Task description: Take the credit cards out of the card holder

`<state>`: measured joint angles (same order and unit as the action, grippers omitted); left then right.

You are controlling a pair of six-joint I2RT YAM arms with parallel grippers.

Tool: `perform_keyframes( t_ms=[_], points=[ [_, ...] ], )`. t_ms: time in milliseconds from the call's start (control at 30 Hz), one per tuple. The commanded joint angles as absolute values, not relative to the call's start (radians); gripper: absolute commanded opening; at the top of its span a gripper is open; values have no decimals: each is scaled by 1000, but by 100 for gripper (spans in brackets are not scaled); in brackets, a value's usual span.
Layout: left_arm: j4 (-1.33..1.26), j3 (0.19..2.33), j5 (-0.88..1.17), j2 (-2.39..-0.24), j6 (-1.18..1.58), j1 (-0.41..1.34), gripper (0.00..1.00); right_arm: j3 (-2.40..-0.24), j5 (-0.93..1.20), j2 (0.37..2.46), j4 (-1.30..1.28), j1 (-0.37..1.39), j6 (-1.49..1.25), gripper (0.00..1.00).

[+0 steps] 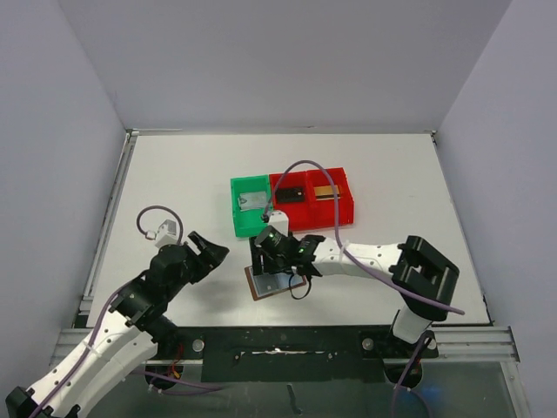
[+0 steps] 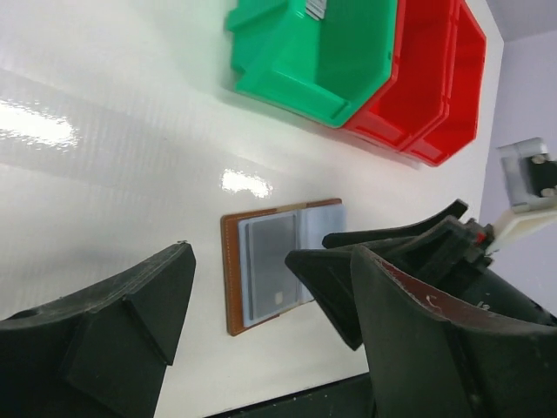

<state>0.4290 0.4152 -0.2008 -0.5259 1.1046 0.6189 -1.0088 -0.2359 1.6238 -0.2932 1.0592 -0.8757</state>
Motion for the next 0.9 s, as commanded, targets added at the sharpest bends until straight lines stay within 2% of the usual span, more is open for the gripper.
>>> perform_keyframes(
  t_ms=[0, 533, 867],
  points=[
    [573, 429, -297, -454, 1131, 612, 72, -1121, -266, 1706, -379, 1090, -809, 67],
    [546, 458, -279, -504, 1077, 610, 80, -1225, -257, 1870, -476, 1118, -788, 67],
    [491, 451, -239, -509, 1052, 610, 80, -1100, -152, 1818, -336, 1092, -826, 63]
  ],
)
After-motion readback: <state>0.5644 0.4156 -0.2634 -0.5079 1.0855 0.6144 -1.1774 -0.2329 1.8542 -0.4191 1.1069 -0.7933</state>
